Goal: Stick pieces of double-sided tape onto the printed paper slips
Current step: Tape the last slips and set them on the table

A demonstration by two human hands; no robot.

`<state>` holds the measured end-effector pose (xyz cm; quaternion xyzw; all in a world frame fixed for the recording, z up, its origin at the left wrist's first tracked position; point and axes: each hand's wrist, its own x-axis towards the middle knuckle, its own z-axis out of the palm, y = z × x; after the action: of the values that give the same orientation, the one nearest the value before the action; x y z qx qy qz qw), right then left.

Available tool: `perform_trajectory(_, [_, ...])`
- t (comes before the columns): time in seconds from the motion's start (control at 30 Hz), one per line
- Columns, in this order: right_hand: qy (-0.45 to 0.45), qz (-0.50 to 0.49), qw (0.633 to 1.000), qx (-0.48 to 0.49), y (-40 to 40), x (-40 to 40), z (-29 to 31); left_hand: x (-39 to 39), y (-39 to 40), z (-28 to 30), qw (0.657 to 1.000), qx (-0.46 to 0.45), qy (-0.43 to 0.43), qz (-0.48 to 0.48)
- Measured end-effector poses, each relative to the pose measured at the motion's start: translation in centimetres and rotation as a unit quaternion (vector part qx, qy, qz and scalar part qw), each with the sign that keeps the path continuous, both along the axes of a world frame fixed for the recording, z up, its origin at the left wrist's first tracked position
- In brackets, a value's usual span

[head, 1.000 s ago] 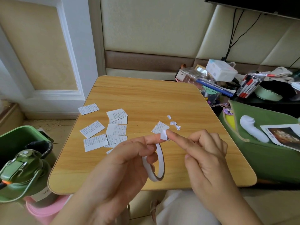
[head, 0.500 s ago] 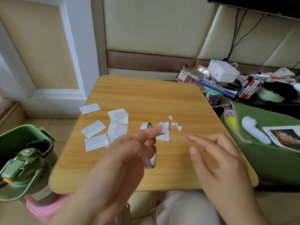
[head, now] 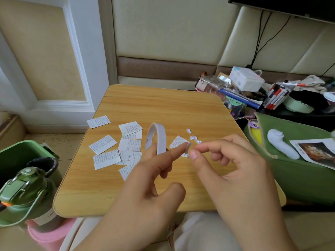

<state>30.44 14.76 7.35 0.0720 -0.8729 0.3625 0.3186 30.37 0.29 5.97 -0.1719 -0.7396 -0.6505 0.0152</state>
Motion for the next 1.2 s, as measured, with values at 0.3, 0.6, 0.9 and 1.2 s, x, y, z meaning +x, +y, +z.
perform_trajectory(0.3, [-0.027,0.017,0.998,-0.047,-0.15,-0.12,-0.18,0.14,0.2,-0.15,0.999,-0.025,0.034,0.007])
perform_trajectory(0.6, [-0.025,0.012,0.997,-0.066,-0.22,0.2,-0.47,0.27,0.28,-0.15,0.999,-0.015,0.035,0.007])
perform_trajectory(0.9, [-0.012,0.007,0.998,-0.063,-0.42,0.19,-0.42,0.35,0.33,-0.08,0.999,-0.008,0.041,0.005])
perform_trajectory(1.2, [0.028,0.001,0.999,-0.039,-0.57,0.21,-0.29,0.38,0.29,-0.32,0.999,-0.012,0.048,-0.005])
